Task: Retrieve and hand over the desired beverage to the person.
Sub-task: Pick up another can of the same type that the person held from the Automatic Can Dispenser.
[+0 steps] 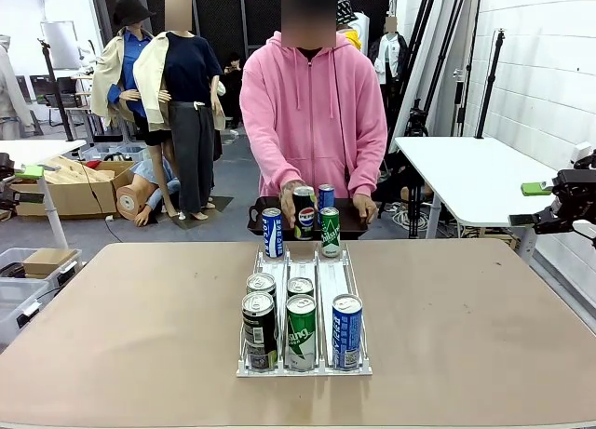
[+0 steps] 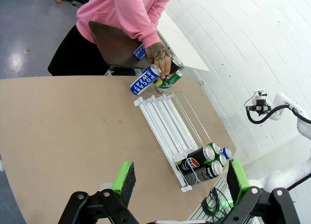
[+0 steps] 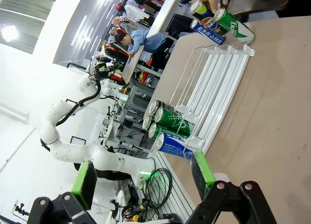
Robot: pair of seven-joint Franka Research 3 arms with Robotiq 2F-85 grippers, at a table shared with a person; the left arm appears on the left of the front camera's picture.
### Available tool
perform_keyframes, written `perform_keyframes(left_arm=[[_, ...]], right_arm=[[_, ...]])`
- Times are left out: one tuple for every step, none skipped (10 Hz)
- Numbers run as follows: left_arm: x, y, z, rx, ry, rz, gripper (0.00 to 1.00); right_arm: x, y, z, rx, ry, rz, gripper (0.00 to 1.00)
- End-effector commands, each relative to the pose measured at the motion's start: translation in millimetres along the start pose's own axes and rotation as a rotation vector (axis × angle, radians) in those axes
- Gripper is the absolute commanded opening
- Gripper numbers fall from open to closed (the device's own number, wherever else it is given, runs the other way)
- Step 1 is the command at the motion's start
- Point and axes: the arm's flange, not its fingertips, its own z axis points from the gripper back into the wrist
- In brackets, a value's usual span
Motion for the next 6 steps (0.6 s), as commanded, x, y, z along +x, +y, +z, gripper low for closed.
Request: perform_keyframes(left_arm=[[1.0, -1.9, 1.1, -0.007, -0.007, 0.006, 1.00], [1.0, -1.9, 1.1, -0.007, -0.007, 0.006, 1.00], [1.0, -1.9, 1.1, -0.007, -0.007, 0.006, 1.00], [1.0, -1.9, 1.1, -0.007, -0.007, 0.006, 1.00], [1.0, -1.9, 1.1, -0.007, -0.007, 0.006, 1.00], [1.0, -1.9, 1.1, -0.007, -0.007, 0.006, 1.00]], right_arm=[[-1.1, 1.4, -1.9, -0.002, -0.007, -0.009, 1.00], [-1.1, 1.4, -1.9, -0.002, -0.007, -0.009, 1.00], [-1.1, 1.4, -1.9, -0.002, -0.007, -0.009, 1.00], [-1.1, 1.4, -1.9, -0.002, -0.007, -0.009, 1.00], [-1.1, 1.4, -1.9, -0.002, -0.007, -0.009, 1.00], [-1.1, 1.4, -1.9, -0.002, -0.007, -0.009, 1.00]])
